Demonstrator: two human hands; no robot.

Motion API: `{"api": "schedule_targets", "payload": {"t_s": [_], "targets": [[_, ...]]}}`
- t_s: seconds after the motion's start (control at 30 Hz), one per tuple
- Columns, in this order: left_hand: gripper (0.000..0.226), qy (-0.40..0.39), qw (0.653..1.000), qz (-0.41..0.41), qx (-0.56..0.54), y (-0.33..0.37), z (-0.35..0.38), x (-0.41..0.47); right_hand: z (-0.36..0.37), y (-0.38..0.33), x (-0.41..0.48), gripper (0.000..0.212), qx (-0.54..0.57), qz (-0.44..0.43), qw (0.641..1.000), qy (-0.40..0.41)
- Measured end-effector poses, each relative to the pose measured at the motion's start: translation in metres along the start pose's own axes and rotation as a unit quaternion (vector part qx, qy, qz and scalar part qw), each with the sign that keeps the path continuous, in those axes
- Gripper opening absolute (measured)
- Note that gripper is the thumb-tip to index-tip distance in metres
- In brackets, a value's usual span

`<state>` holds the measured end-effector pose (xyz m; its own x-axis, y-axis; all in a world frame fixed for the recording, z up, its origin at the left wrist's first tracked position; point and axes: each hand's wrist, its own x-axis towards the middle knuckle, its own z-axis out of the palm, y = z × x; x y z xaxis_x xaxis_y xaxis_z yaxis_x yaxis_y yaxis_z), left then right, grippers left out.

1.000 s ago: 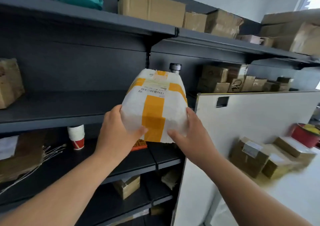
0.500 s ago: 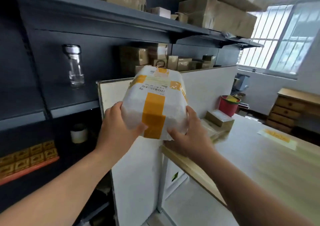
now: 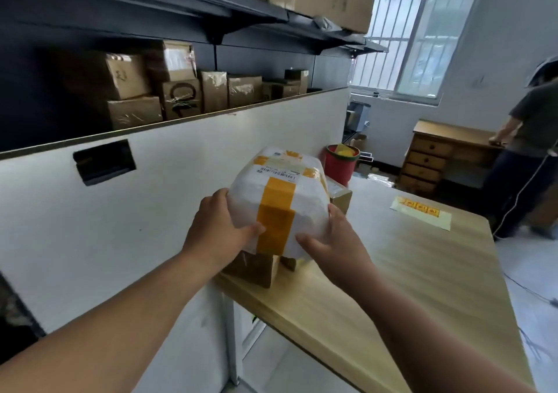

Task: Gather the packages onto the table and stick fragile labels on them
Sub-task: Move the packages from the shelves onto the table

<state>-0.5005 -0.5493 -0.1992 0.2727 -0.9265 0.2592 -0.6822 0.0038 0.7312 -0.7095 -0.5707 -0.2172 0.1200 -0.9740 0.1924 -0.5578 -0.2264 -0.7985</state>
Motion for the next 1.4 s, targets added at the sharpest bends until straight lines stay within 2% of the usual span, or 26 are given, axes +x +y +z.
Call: {"api": "schedule_targets", "payload": {"t_s": [0.13, 0.4, 0.6, 0.8, 0.97, 1.17, 1.27, 1.4], "targets": [[0.075, -0.047, 0.999, 0.014, -0.01, -0.015, 0.032, 0.064, 0.013, 0.013, 0.049, 0.071, -0.01, 0.033, 0.999, 0.029], [0.079, -0.12, 0.992, 0.028, 0.012, -0.048, 0.072, 0.202, 0.046, 0.029, 0.16, 0.062, 0.014, 0.114, 0.992, 0.046], [0.075, -0.161, 0.987, 0.021, 0.015, -0.074, 0.109, 0.259, 0.069, 0.055, 0.216, 0.064, 0.002, 0.157, 0.987, 0.046], [0.072, -0.195, 0.981, 0.01, -0.003, -0.086, 0.142, 0.282, 0.076, 0.08, 0.235, 0.066, 0.008, 0.198, 0.979, 0.047], [0.076, -0.262, 0.965, -0.018, -0.02, -0.099, 0.157, 0.29, 0.087, 0.097, 0.235, 0.076, 0.028, 0.233, 0.971, 0.04], [0.076, -0.312, 0.95, -0.026, 0.014, -0.096, 0.163, 0.292, 0.093, 0.102, 0.237, 0.08, 0.017, 0.271, 0.962, 0.015], [0.079, -0.317, 0.948, -0.018, 0.028, -0.091, 0.159, 0.289, 0.092, 0.094, 0.236, 0.081, -0.021, 0.264, 0.964, -0.003], [0.075, -0.278, 0.956, 0.025, 0.087, -0.08, 0.144, 0.277, 0.083, 0.08, 0.226, 0.08, -0.055, 0.24, 0.969, -0.015]]}}
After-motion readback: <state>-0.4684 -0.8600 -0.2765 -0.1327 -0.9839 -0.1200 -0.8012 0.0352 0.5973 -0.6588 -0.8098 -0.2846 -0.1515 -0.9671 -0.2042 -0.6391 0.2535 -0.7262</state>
